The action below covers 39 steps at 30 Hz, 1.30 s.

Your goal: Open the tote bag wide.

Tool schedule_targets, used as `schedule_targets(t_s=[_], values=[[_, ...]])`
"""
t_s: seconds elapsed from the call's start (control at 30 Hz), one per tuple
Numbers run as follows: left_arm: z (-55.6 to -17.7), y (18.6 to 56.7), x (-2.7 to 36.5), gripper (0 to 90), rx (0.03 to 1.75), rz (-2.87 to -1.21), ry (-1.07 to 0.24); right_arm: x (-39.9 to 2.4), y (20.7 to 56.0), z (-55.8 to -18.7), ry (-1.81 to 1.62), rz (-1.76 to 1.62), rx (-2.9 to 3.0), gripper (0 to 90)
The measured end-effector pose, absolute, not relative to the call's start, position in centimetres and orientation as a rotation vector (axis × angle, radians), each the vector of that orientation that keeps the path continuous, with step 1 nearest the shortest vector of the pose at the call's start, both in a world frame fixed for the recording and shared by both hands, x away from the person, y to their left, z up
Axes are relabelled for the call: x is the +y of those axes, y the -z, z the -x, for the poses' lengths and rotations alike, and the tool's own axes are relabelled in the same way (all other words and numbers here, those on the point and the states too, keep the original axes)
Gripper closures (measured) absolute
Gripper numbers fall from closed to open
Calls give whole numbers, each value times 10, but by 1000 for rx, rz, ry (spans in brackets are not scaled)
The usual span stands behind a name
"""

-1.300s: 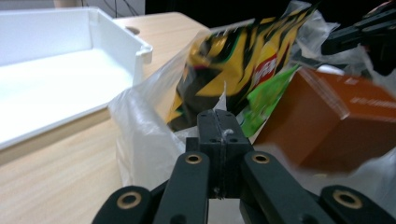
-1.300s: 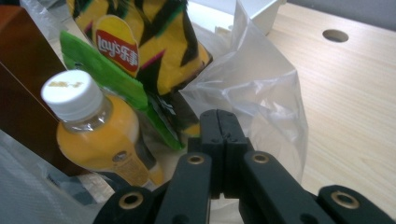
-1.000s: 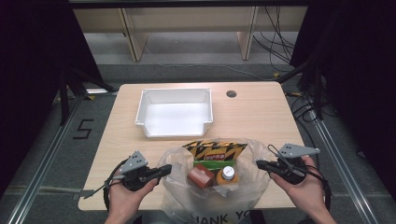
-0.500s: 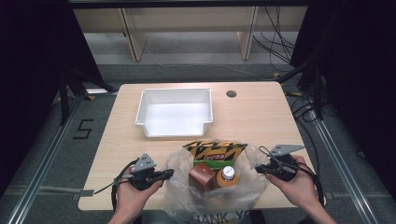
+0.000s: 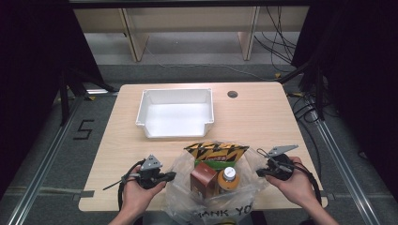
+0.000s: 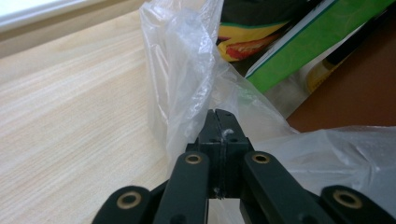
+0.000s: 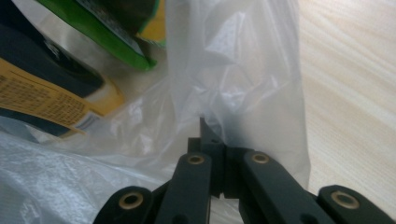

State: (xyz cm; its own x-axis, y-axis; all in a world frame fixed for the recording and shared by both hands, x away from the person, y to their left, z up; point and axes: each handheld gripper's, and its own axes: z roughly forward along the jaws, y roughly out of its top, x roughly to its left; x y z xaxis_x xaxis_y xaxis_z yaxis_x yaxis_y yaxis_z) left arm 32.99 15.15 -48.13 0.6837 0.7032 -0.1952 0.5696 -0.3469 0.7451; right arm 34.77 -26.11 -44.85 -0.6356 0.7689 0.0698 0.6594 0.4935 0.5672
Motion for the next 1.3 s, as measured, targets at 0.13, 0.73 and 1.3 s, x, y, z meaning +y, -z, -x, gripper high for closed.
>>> schedule_targets(t_s=[0.13,0.73,1.3], values=[[-330,484,150,895,1000,-2054,-197,-264,452,-351,-802,-1233,2576,900],[-306,434,158,599,875,-1926,-362,-270,403,-314,-1124,-1176,2472,727],[-338,411,157,515,818,-1917,-390,-270,361,-332,-1235,-1015,2268,536]])
